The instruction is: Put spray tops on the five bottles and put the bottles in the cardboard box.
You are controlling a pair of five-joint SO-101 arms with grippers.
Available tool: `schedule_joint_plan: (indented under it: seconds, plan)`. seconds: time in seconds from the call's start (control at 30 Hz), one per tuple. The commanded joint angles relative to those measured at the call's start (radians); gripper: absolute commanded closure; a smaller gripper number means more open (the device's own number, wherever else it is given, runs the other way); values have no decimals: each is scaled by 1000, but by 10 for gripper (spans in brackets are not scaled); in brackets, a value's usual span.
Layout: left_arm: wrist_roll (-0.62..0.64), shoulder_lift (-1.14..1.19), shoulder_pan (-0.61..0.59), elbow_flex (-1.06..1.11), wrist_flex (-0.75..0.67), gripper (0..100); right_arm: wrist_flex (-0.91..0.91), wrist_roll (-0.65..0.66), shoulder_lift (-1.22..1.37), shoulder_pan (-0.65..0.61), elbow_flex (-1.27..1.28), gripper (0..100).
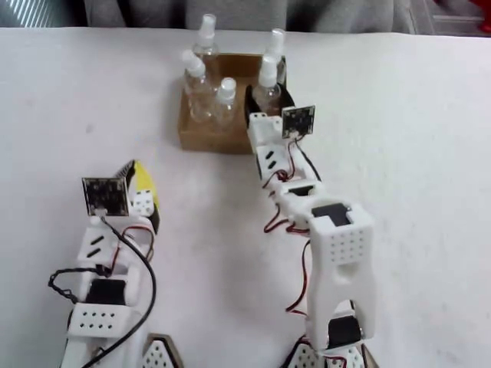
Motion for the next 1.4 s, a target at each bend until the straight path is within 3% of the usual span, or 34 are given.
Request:
schedule_joint_plan:
  seconds: [0.0, 0.77, 1.13, 1.37]
  plan:
    - [5, -7, -5, -3, -25, 977, -24, 17, 15, -1, -78, 981]
    - [5, -7, -5, -3, -25, 977, -16, 18, 2, -21, -44, 823]
    - [5, -7, -5, -3, -25, 977, -15, 12, -131, -64, 117, 738]
    - [5, -7, -5, -3, -25, 977, 27, 11, -140, -61, 115, 731]
